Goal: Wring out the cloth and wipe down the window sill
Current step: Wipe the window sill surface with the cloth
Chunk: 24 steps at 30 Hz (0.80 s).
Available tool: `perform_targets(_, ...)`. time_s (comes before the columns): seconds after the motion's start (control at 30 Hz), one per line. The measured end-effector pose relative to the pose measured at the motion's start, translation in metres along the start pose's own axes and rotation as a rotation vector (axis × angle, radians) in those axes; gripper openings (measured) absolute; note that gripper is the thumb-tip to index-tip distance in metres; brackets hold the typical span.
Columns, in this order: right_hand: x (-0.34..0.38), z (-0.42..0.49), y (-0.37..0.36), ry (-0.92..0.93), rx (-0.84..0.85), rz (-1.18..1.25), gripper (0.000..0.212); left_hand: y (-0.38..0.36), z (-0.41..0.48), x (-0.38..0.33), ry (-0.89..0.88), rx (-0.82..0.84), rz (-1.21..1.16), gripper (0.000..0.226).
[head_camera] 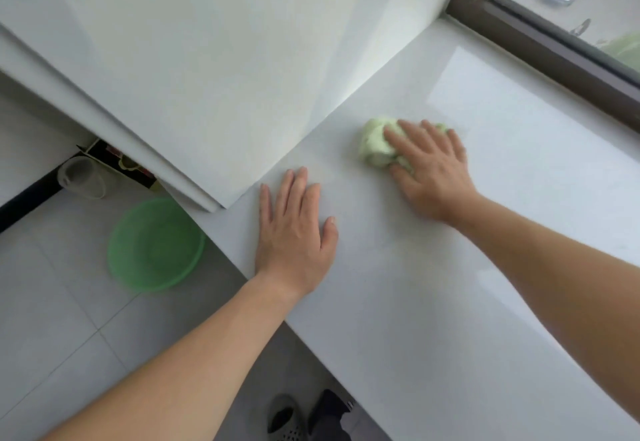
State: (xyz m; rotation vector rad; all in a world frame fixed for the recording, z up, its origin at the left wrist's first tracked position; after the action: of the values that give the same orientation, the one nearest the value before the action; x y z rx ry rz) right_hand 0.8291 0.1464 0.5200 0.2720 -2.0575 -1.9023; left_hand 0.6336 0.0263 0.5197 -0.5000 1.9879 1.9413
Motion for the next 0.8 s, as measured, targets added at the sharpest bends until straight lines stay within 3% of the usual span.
perform_targets(0.07, -0.023, 0.002, 0.002, -0.244, 0.017, 0.054, 0.054, 0.001, 0.0, 0.001, -0.013, 0.016, -0.025, 0.056)
perform_targets(0.13, -0.005, -0.015, -0.001, -0.323, 0.009, 0.056, 0.055, 0.006, -0.006, 0.002, -0.015, -0.003, -0.025, 0.054)
perform_targets(0.27, 0.064, -0.092, -0.008, 0.036, 0.001, 0.006, 0.057, 0.011, -0.032, 0.011, 0.072, -0.06, 0.056, 0.05)
perform_targets(0.37, 0.063, -0.125, -0.012, 0.189, 0.068, 0.008, 0.056, 0.007, -0.051, 0.016, 0.11, -0.057, 0.077, 0.055)
perform_targets(0.43, 0.053, -0.114, -0.011, 0.189, 0.071, -0.017, 0.056, 0.005, -0.054, 0.015, 0.107, -0.078, 0.098, 0.059)
perform_targets(0.63, 0.072, -0.014, -0.008, -0.106, 0.024, 0.057, 0.055, 0.0, -0.054, 0.017, 0.107, -0.089, 0.11, 0.062)
perform_targets(0.8, 0.083, -0.088, -0.012, 0.236, 0.039, 0.003, 0.056, 0.002, -0.057, 0.019, 0.115, -0.137, 0.059, 0.06)
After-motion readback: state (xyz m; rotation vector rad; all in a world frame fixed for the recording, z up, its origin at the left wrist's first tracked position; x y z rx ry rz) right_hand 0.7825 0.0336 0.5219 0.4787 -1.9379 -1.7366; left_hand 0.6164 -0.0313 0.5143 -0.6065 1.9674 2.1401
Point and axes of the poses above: each hand's wrist, its own z-axis towards the middle knuckle, its own y-axis out of the back of the hand, x = y × z, the point moved 7 cm from there along z, towards the middle knuckle, and after that the axes turned 7 degrees about -z, right-handed, at the moved point
